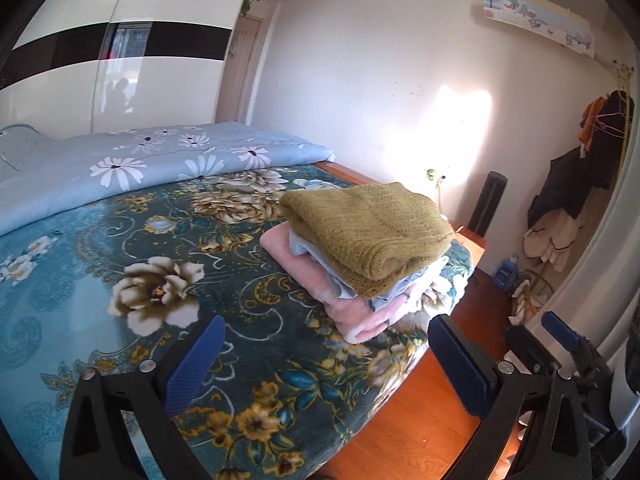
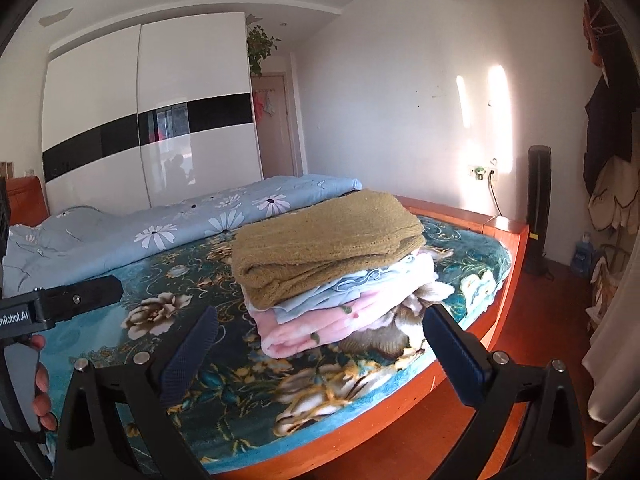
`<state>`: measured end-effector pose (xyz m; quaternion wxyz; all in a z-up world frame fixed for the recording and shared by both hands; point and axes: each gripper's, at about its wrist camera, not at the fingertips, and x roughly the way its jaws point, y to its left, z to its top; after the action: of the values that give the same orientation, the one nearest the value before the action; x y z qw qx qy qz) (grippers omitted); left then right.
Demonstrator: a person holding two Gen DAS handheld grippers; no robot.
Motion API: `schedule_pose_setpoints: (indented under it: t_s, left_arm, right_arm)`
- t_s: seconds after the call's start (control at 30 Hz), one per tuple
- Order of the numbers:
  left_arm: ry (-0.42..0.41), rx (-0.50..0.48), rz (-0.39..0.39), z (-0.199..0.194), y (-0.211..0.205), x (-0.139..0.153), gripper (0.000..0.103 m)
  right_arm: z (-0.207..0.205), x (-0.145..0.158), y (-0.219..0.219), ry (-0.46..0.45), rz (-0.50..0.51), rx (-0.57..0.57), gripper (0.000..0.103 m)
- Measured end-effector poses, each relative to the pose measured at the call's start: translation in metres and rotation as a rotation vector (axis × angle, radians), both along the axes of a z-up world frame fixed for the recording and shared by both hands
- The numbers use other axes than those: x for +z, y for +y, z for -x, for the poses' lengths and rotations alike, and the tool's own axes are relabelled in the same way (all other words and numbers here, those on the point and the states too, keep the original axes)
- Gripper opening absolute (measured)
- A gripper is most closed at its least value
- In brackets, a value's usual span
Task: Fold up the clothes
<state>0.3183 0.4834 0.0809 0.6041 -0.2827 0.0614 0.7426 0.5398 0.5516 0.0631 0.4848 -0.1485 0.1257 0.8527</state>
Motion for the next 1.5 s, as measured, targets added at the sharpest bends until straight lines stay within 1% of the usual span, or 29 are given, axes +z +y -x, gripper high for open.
schedule_pose_setpoints:
  t_s: [0.1, 0.2, 0.3, 0.4, 0.5, 0.63, 0.9, 1.1, 1.5]
  left_arm:
    - [0.019, 0.043, 0.004, 0.0, -0.003, 0.003, 0.103]
    - [0.045, 0.055, 0.016, -0.004, -0.006, 0.005, 0.103]
    - [0.099, 0.055, 0.032, -0.013, -0.007, 0.007, 0.103]
    - [0.128, 0.043, 0.041, -0.022, -0.008, 0.008, 0.103]
    - [0.148, 0.061, 0.057, -0.028, -0.007, 0.009, 0.103]
    - [0.182, 0.058, 0.051, -0.039, -0.009, 0.015, 0.103]
    - [0.177, 0.031, 0.038, -0.05, -0.015, 0.029, 0.103]
    - [0.185, 0.032, 0.02, -0.052, -0.021, 0.034, 0.103]
    - [0.177, 0.018, 0.021, -0.055, -0.025, 0.035, 0.103]
  right_arm:
    - [0.006, -0.002, -0.002, -0.086, 0.023, 0.004, 0.102]
    - [0.001, -0.003, -0.002, -0.065, 0.067, -0.021, 0.102]
    - [-0.007, -0.001, -0.002, -0.015, 0.117, -0.037, 0.102]
    - [-0.013, 0.003, -0.006, -0.02, 0.121, -0.072, 0.102]
    - [-0.017, 0.009, -0.012, -0.031, 0.107, -0.078, 0.102]
    - [-0.022, 0.019, -0.018, -0.034, 0.106, -0.09, 0.102]
    - [-0.031, 0.038, -0.032, -0.016, 0.078, -0.102, 0.102]
    - [-0.031, 0.036, -0.034, -0.02, 0.088, -0.094, 0.102]
    - [-0.032, 0.037, -0.037, -0.024, 0.096, -0.097, 0.102]
